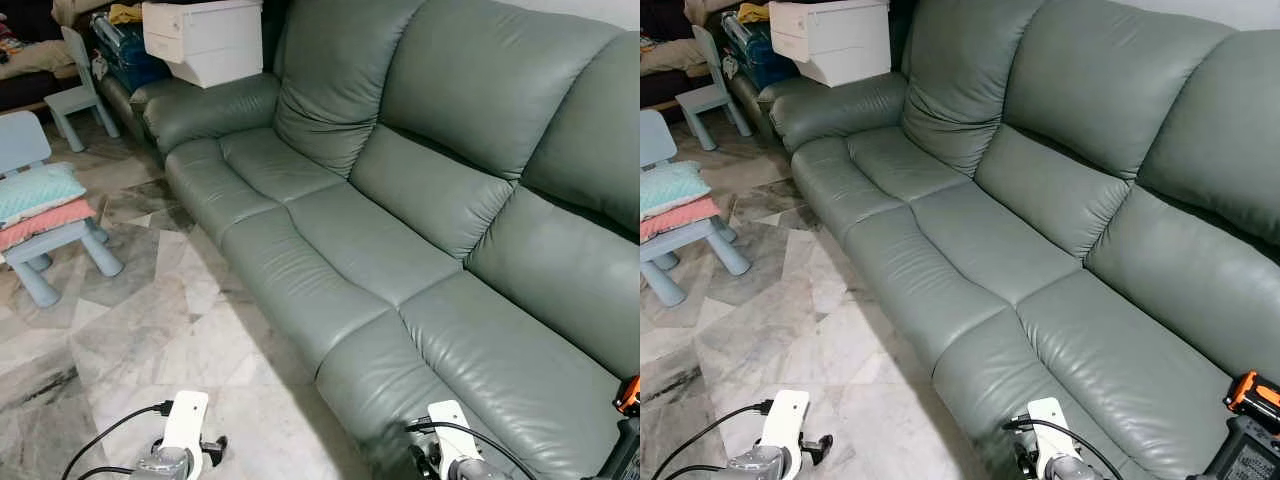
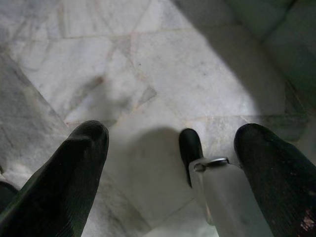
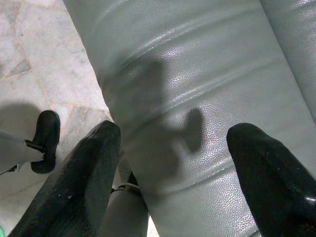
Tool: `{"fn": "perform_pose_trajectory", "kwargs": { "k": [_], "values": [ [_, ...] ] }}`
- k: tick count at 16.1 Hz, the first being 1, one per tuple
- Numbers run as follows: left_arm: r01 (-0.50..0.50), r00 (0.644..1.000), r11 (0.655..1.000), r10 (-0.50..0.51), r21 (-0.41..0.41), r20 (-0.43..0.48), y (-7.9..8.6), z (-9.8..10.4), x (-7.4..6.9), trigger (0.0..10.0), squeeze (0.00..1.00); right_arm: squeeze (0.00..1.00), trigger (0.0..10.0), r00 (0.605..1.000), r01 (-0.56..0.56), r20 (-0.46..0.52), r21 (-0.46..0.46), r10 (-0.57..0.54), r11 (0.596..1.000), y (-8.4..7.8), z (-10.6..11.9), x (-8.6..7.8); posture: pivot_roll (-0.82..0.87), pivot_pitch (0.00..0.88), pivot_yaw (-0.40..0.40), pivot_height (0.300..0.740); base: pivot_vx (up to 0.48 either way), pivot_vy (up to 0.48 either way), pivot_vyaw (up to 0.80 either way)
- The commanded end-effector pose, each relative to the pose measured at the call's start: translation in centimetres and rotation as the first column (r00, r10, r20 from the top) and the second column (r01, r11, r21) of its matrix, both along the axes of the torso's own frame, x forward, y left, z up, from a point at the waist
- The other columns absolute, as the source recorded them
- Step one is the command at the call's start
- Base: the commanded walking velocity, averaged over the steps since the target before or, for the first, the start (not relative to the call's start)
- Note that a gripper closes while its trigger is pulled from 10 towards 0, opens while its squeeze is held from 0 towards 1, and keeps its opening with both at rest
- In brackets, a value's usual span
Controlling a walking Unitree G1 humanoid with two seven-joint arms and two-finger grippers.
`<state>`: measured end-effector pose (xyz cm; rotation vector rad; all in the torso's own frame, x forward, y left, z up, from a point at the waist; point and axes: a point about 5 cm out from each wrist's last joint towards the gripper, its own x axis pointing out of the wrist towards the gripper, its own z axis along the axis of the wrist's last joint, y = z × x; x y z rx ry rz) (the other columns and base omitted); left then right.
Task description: Move the pillow to the sofa
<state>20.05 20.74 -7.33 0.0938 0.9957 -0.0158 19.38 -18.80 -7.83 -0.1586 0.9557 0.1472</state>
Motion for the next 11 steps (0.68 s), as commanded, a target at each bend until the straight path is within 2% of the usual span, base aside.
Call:
{"fn": "perform_pose_trajectory", "kwargs": {
  "k": [1, 6, 11],
  "values": [
    [-0.018, 0.999, 1.0, 0.018, 0.015, 0.03, 0.74, 0.53, 0.69, 10.0, 0.0, 0.0, 10.0, 1.0, 0.009, 0.003, 0.002, -0.009, 1.0, 0.07, 0.0, 0.02, -0.06, 0.0, 0.059, 0.74, 0.0, 0.0, 0.0],
    [-0.009, 0.999, 1.0, 0.009, 0.005, 0.04, 0.56, 0.67, 0.97, 10.0, 0.0, 0.0, 10.0, 1.0, 0.01, 0.004, 0.001, -0.01, 1.0, 0.02, 0.01, 0.03, -0.06, 0.0, 0.062, 0.74, 0.0, 0.0, 0.0],
    [-0.027, 0.999, 1.0, 0.028, -0.005, 0.019, 0.52, 0.36, 0.48, 10.0, 0.0, 0.0, 10.0, 1.0, -0.006, 0.006, -0.006, 0.006, 1.0, 0.04, -0.02, -0.07, -0.06, 0.0, 0.06, 0.74, 0.0, 0.0, 0.0]
  ]
}}
